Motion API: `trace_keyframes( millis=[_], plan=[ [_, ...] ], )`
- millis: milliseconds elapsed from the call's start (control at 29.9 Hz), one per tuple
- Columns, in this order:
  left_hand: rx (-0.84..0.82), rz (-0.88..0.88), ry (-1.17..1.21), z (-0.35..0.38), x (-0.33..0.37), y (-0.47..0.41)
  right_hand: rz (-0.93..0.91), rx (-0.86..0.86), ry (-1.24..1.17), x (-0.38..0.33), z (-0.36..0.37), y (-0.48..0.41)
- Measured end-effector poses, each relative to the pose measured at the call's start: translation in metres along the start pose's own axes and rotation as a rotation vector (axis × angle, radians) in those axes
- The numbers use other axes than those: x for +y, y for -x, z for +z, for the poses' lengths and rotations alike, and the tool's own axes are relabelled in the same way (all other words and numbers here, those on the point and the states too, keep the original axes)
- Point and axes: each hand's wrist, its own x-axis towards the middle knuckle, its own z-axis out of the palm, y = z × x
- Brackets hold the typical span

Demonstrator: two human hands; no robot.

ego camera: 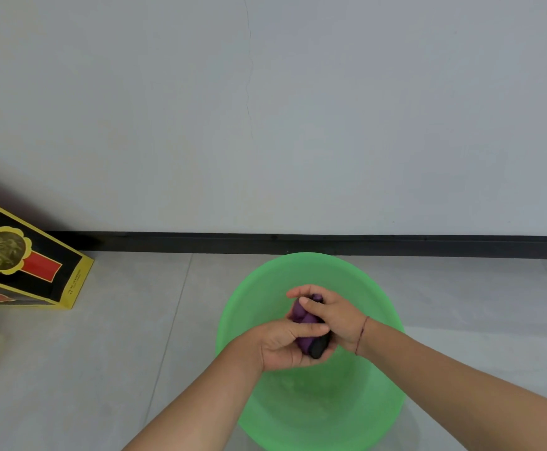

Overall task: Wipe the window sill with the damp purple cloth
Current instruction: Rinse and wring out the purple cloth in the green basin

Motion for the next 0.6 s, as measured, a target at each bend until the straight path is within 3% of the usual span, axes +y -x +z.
trace_keyframes(
  millis=[67, 234, 434, 601],
  plan=[
    [0.039, -0.053, -0.172, -0.002, 0.001, 0.000, 0.002, 0.021, -0.123, -0.002, 0.002, -0.002],
    [0.175, -0.123, -0.510, 0.007, -0.001, -0.005, 0.116, 0.259, -0.314, 0.005, 0.011, -0.010],
    [0.289, -0.163, -0.698, 0.019, -0.008, -0.009, 0.159, 0.391, -0.051, 0.008, 0.017, -0.015],
    [0.383, -0.136, -0.781, 0.022, -0.015, -0.013, 0.159, 0.429, 0.008, 0.006, 0.020, -0.017]
  ],
)
